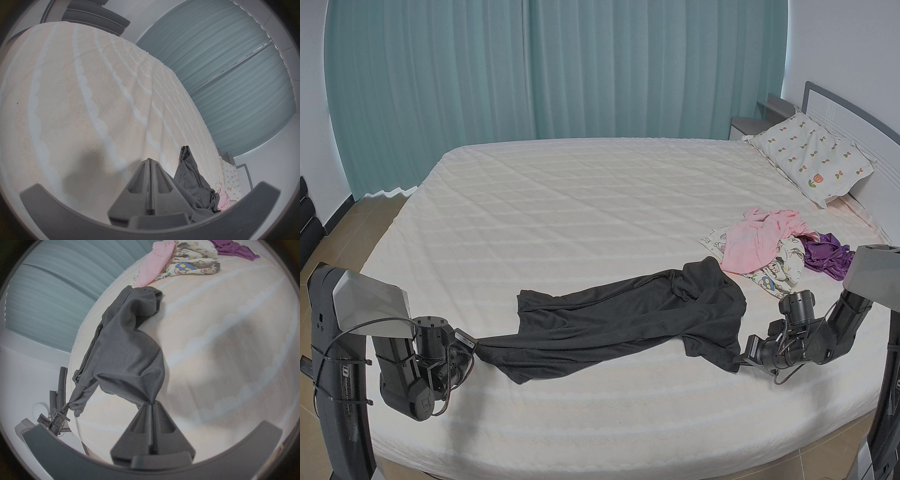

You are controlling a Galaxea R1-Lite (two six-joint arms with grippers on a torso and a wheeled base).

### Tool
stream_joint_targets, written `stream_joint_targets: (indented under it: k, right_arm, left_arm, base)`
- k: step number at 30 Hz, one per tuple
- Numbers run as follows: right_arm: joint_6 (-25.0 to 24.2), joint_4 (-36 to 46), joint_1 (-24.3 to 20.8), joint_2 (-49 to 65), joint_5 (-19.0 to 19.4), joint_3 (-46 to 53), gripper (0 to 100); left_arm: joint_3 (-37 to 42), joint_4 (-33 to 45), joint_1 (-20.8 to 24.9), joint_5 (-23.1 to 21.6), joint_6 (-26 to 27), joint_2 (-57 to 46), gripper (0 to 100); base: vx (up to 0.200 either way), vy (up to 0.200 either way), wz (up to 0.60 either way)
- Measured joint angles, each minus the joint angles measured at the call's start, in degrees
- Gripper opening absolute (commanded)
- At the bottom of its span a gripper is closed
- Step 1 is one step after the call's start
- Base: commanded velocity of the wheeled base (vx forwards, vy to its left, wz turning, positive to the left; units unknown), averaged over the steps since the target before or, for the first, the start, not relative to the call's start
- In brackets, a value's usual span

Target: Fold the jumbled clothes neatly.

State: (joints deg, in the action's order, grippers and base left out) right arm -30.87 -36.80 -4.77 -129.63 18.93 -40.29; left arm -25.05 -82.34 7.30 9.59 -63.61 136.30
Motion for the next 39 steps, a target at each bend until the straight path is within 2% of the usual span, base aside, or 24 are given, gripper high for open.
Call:
stream_joint_targets:
  k: [3,8,20,30,35,39]
  right_arm:
    - [0.9,3.7,1.2,2.9,0.4,1.0,0]
    - [6.0,8.0,3.8,8.2,0.7,4.7,0]
    - [13.3,21.0,7.2,20.8,0.7,12.3,0]
    - [20.8,32.5,10.6,27.8,0.6,14.8,0]
    - [26.6,39.8,13.3,30.4,0.7,15.1,0]
    - [29.2,41.8,14.9,31.5,0.7,15.6,0]
  left_arm:
    - [1.1,0.0,0.6,0.0,0.0,-0.5,0]
    - [4.5,-0.1,2.1,0.0,0.6,-3.7,0]
    - [16.2,0.1,7.6,0.0,13.3,-12.2,0]
    - [23.0,0.8,10.4,-1.1,18.0,-14.6,0]
    - [23.9,2.2,11.1,-2.0,21.2,-15.2,0]
    - [24.0,6.1,13.1,-3.0,22.3,-15.9,0]
  base:
    - [0.000,0.000,0.00]
    - [0.000,0.000,0.00]
    - [0.000,0.000,0.00]
    - [0.000,0.000,0.00]
    - [0.000,0.000,0.00]
    - [0.000,0.000,0.00]
